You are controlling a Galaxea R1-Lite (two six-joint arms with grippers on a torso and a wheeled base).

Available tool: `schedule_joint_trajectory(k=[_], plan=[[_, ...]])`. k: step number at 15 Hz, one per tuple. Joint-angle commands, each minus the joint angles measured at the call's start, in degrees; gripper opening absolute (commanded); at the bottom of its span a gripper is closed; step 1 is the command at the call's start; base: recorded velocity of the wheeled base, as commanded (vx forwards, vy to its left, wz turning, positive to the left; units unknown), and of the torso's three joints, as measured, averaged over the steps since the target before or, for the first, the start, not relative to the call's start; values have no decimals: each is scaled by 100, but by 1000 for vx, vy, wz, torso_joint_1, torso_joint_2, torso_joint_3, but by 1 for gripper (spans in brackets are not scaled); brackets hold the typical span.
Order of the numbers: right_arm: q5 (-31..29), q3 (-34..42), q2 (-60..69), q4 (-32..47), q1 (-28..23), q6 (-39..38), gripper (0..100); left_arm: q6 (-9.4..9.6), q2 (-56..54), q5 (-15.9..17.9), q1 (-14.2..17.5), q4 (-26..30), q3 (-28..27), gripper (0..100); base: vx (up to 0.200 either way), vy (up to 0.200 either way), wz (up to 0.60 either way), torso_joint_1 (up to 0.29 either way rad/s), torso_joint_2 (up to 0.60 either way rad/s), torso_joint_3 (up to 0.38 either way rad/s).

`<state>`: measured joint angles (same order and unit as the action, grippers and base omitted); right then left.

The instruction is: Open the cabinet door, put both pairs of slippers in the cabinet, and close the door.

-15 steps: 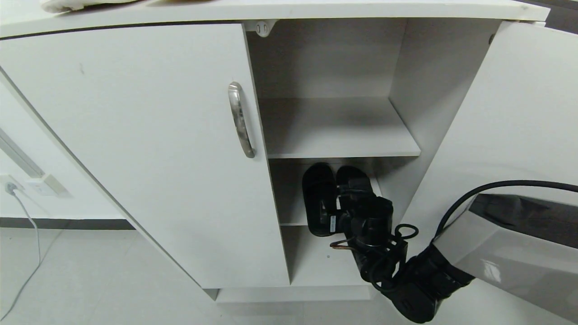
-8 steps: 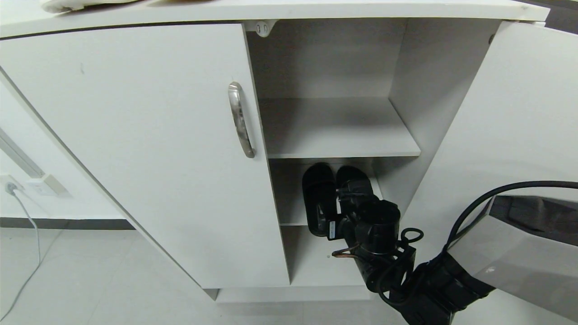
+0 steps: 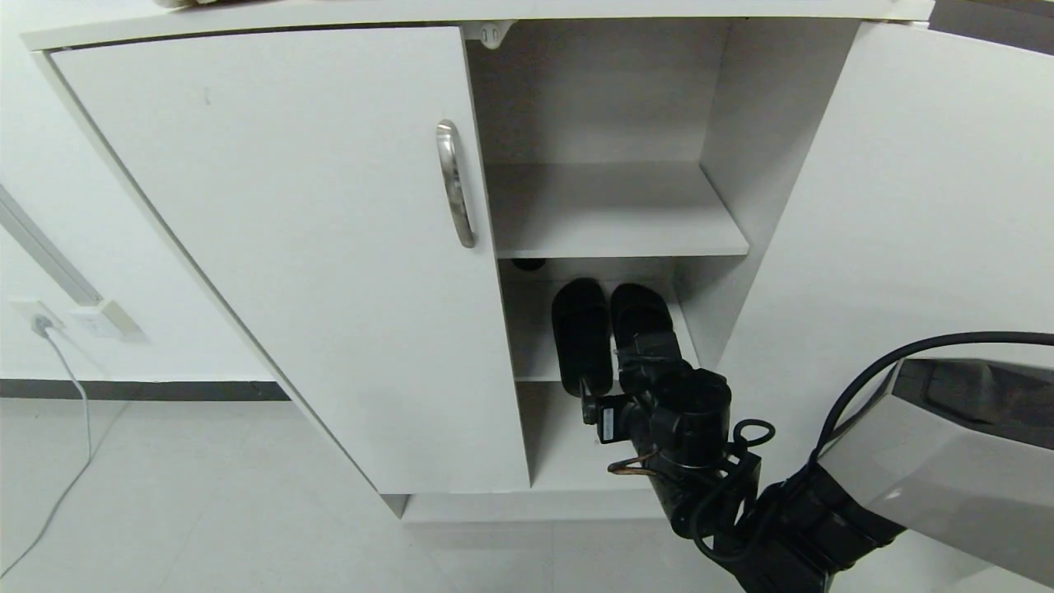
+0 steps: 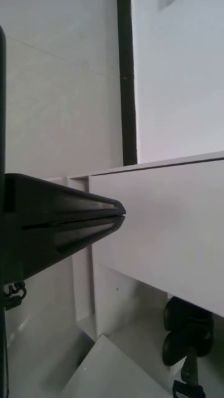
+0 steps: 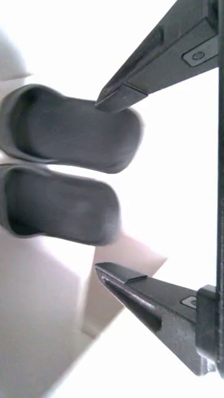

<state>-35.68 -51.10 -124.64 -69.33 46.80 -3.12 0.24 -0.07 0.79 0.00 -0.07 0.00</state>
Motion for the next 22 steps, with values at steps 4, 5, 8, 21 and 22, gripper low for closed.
schedule_joint_trajectory(k=[4,5,8,21,22], plan=[[0,13,-52,-11,5,-4,100,-7,7,-9,0,7,0,0,-100,0,0,2,0,1],[0,13,-52,-11,5,-4,100,-7,7,-9,0,-1,0,0,0,0,0,0,0,0],[0,74,-52,-11,5,-4,100,2,7,-9,0,-1,0,0,0,0,0,0,0,0],[-44,109,-166,-19,-13,22,100,2,7,9,0,7,0,0,0,0,0,1,0,51],[-44,109,-175,-19,-22,22,100,2,7,9,0,7,0,0,0,0,0,2,7,183]])
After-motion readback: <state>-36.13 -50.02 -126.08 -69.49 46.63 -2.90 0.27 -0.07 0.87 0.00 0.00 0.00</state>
